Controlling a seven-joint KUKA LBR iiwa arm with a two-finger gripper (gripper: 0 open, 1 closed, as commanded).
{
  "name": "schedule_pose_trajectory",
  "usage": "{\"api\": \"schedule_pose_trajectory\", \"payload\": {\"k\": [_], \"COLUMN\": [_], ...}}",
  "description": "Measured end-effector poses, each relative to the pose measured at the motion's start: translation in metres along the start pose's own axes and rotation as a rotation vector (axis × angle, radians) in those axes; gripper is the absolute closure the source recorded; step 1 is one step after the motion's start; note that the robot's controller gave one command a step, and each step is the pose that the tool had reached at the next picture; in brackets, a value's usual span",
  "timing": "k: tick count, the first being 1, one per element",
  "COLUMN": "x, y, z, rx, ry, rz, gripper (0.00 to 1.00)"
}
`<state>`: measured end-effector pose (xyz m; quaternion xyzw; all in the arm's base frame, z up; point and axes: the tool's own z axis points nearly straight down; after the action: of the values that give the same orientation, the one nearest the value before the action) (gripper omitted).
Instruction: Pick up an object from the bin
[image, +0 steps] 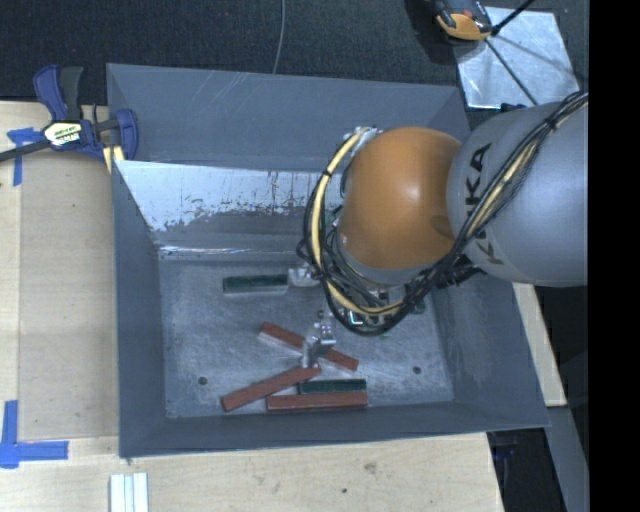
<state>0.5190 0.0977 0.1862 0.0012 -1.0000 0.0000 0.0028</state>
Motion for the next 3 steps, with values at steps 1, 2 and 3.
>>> {"api": "schedule_pose_trajectory", "payload": {"k": [1,2,3], "x": [-0.002,-0.013,-0.014], "y": [0.000,-0.006,-0.008], "z": [-0.004,0.104,0.108], "rx": [-0.001,-0.005,-0.004], "ry": [-0.008,-0.024,-0.036], "rz": [0.002,-0.170,-0.169], "gripper": [0.00,1.00,0.00]}}
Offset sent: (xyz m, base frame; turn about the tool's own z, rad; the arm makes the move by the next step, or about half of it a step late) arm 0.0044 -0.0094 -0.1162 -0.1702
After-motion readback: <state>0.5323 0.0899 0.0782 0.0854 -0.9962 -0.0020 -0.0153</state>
